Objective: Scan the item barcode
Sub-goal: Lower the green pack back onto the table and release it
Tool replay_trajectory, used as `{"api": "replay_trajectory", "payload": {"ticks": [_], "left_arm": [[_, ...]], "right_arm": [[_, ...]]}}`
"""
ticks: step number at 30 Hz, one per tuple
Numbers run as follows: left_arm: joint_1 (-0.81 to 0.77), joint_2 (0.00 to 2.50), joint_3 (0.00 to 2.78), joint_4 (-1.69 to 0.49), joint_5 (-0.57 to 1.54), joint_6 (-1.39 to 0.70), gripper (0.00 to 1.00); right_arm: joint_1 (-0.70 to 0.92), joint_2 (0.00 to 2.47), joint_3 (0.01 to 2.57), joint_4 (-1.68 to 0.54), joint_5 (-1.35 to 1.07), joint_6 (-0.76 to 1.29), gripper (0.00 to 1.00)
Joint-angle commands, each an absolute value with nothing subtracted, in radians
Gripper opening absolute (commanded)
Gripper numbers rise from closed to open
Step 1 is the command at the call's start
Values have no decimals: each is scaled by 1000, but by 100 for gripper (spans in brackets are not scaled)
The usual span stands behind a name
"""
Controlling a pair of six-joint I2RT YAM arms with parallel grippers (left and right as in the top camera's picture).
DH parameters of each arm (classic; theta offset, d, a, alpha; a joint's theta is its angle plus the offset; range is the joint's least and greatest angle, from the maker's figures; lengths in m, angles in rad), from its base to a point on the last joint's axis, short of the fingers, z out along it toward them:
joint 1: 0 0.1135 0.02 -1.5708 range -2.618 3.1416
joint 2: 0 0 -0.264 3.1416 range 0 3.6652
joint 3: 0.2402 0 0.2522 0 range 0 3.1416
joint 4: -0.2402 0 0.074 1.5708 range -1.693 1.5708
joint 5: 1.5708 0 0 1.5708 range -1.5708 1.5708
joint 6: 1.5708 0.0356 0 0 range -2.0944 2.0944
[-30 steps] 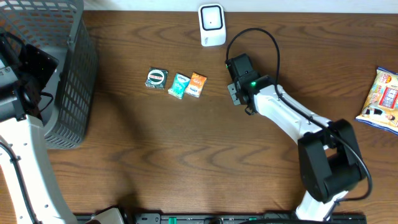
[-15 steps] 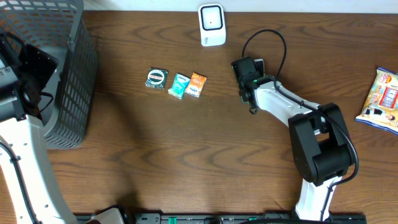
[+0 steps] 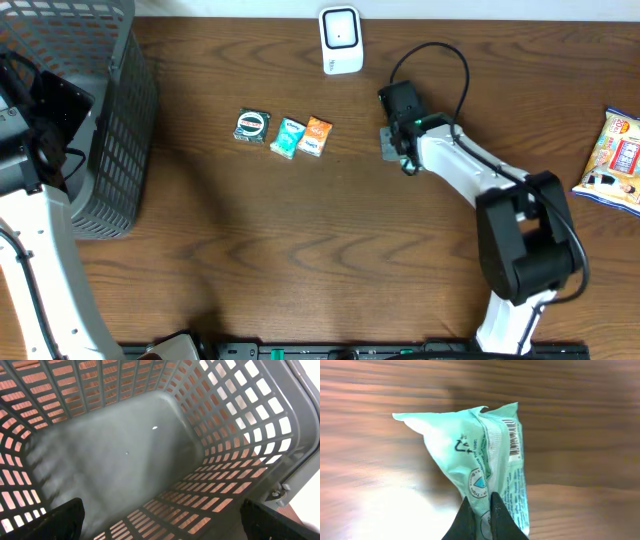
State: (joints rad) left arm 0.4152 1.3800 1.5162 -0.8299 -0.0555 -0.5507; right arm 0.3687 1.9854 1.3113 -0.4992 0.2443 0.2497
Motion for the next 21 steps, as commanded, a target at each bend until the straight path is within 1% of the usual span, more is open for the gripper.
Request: {"api": "replay_trajectory", "payload": {"ticks": [1,8,10,15,21], "left_arm": [[419,1380,1522,-830,-65,-555,98],[419,1380,1522,-830,-65,-555,97],[419,1380,1522,-830,-64,-555,98],[419,1380,1522,-830,-65,-555,98],[419,1380,1522,-830,-65,-555,97]], "right_arm": [[364,1866,1348,-486,-184,215,1],[340,1878,1332,-471,-733,215,1],[332,1902,1326,-472,-833,216,1],[329,1978,1316,-506,-851,276,1],[292,2051,1314,-529,-809,307,1]]}}
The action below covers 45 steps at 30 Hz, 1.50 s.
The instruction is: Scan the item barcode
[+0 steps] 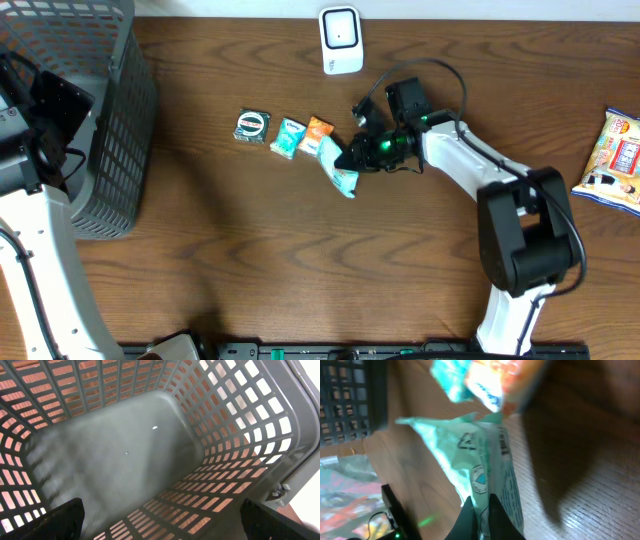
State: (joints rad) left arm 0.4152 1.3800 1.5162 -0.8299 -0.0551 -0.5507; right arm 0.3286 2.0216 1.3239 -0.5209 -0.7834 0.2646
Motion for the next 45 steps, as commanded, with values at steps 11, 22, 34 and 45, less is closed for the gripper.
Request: {"api": "replay_trajectory", "payload": {"ticks": [11,22,34,45], "left_arm": [[419,1380,1522,-830,-64,-555,98],[419,1380,1522,-830,-65,-555,98],[419,1380,1522,-830,-65,-555,98],[419,1380,1522,-830,-64,-555,98]], "right_arm": [[239,2054,1332,-688,-278,307,17],[243,1999,1538,-859,-218,258,15],[476,1998,1534,-840,-86,206,1],[543,1999,1336,-702,39,239,1]]}}
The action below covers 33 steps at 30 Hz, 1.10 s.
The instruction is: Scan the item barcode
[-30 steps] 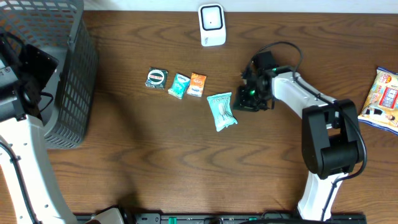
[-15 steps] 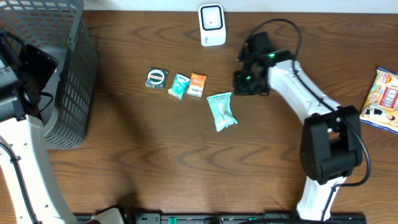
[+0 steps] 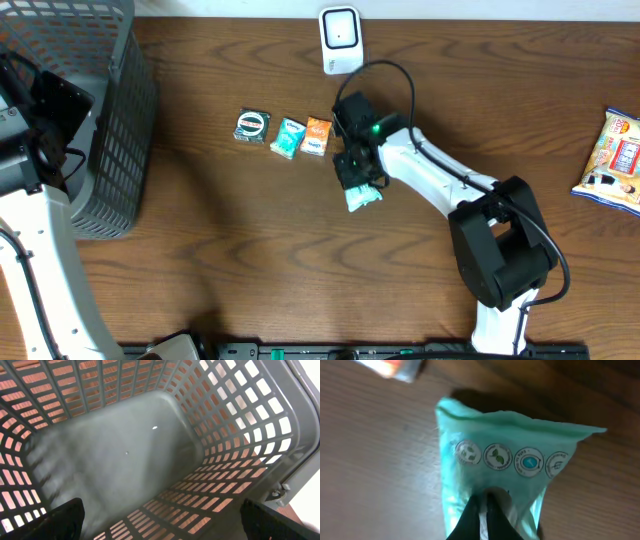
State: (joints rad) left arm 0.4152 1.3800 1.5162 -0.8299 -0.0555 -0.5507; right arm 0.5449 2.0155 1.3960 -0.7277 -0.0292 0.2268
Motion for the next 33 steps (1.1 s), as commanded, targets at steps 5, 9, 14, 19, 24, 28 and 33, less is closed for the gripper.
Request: {"api": "replay_trajectory", "payload": {"ticks": [5,9,14,19,24,28,33], "left_arm": [[419,1380,1522,-830,-64,-555,98],[419,1380,1522,-830,-65,-555,98],[419,1380,1522,-830,-65,-555,98],[419,1380,1522,-830,-65,-555,98],[419,1380,1522,-830,-65,-555,97],[419,1380,1522,-830,-65,-555,98],[419,1380,1522,-830,-65,-555,98]], "right_arm": [[542,1989,1323,-687,44,238,1],[541,1958,1417,-774,45,237,1],[540,1928,1533,-906,47,200,2],[540,1938,1534,-977,47,201,1],[543,1950,1453,-976,46,213,1],[544,1956,1335,-877,42,213,3],[544,1966,1240,-782,40,232,1]]}}
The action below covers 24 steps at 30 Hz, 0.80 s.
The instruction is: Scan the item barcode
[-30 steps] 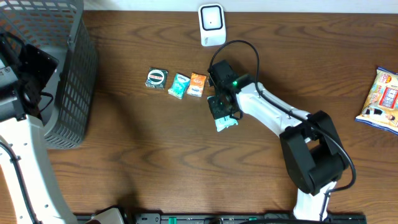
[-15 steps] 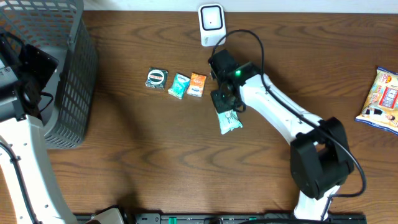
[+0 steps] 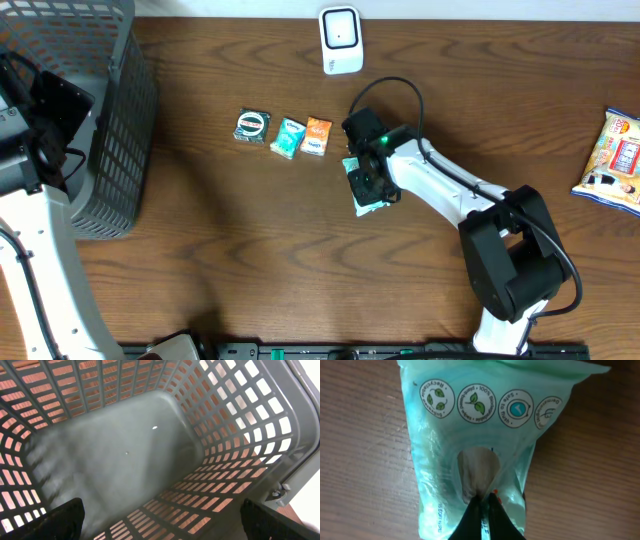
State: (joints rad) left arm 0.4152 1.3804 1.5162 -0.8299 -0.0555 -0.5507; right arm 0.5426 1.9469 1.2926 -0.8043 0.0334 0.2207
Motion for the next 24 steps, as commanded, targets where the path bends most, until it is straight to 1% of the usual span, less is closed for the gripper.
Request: {"api": "replay_trajectory", "payload": {"ticks": [1,4,6,8,11,13,17,21,24], "left_arm": [[419,1380,1522,-830,-65,-555,98],[419,1380,1522,-830,-65,-555,98],[419,1380,1522,-830,-65,-555,98],[419,1380,1522,-830,-64,-555,98],[419,1380,1522,-830,-65,-555,98],[419,1380,1522,-830,-64,-555,98],[419,1380,1522,-830,-64,-555,98],[419,1380,1522,-830,-64,-555,98],[419,1380,1522,-830,-64,-555,98]], "right_arm": [[544,1966,1237,-781,53,231,1],[543,1965,1268,-812,117,231,1],[540,1965,1316,-854,145,231,4],[533,1964,1372,-896,151,231,11],[516,1964,1456,-939,152,221,27],[501,1964,1487,-932,152,219,36],[477,1964,1491,-908,84,214,40],[471,1966,1480,-901,-65,163,45],[480,1966,1458,-885,-134,133,51]]}}
